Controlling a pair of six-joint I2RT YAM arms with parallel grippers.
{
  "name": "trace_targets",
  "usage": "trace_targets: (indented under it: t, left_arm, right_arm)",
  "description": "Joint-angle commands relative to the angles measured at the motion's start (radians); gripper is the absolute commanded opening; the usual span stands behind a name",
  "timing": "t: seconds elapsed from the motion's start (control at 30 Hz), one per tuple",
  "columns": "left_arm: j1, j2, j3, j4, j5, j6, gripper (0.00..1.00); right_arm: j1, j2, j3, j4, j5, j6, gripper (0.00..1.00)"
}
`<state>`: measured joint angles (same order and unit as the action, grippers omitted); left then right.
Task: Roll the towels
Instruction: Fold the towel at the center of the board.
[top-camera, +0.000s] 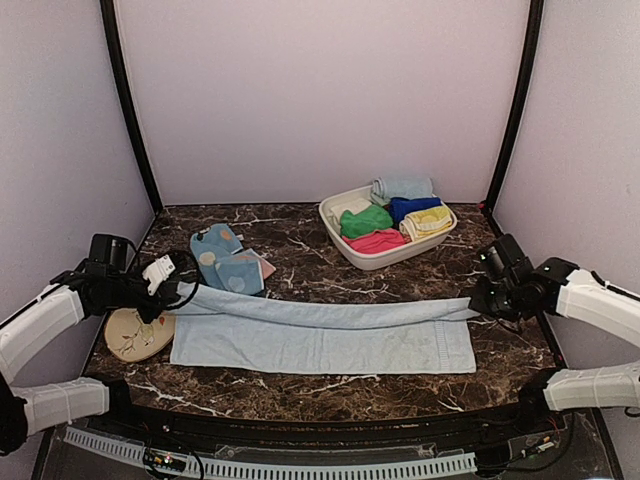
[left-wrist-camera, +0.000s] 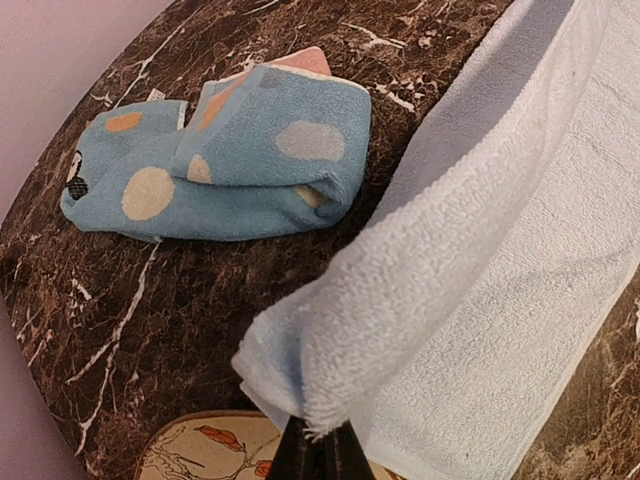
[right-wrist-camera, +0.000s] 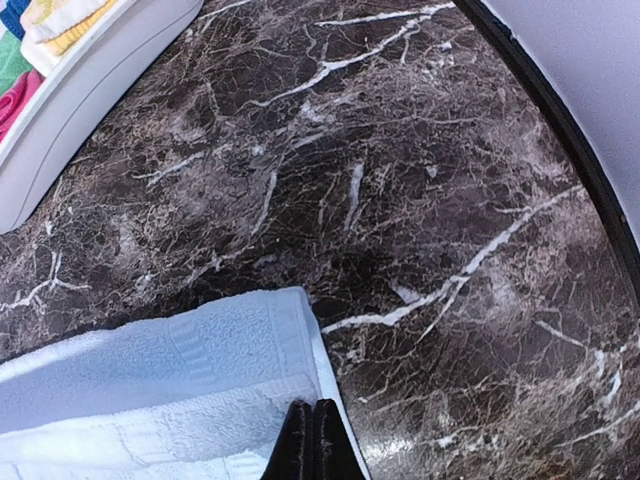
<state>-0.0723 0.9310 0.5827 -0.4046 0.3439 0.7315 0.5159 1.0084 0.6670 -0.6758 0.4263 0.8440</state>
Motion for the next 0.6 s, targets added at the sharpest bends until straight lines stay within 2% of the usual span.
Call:
trace_targets:
  t: [0.0, 0.23, 0.4, 0.43, 0.5, 0.57]
  left_arm:
    - [0.002, -0.070, -0.043, -0.084, 0.025, 0.059, 0.01]
    - [0.002, -0.145, -0.103, -0.136, -0.004, 0.112, 0.05]
    - [0.003, -0.197, -0.131, -0.178, -0.009, 0.121, 0.09]
    - [0.003, -0.206, -0.136, -0.189, -0.007, 0.127, 0.12]
    - [0.003, -0.220, -0.139, -0.211, -0.014, 0.130, 0.19]
    - [0.003, -0.233, -0.135, -0.234, -0.037, 0.129, 0.25]
  right_arm:
    - [0.035, -0.040, -0.028, -0.083, 0.042, 0.156, 0.00]
    - [0.076, -0.104, -0.123, -0.087, 0.009, 0.239, 0.00]
    - [0.106, -0.113, -0.126, -0.100, -0.002, 0.287, 0.00]
    - [0.106, -0.106, -0.123, -0.108, -0.003, 0.288, 0.02]
    - [0.107, -0.098, -0.116, -0.140, -0.002, 0.297, 0.15]
    - [0.110, -0.110, -0.117, -0.171, -0.004, 0.307, 0.20]
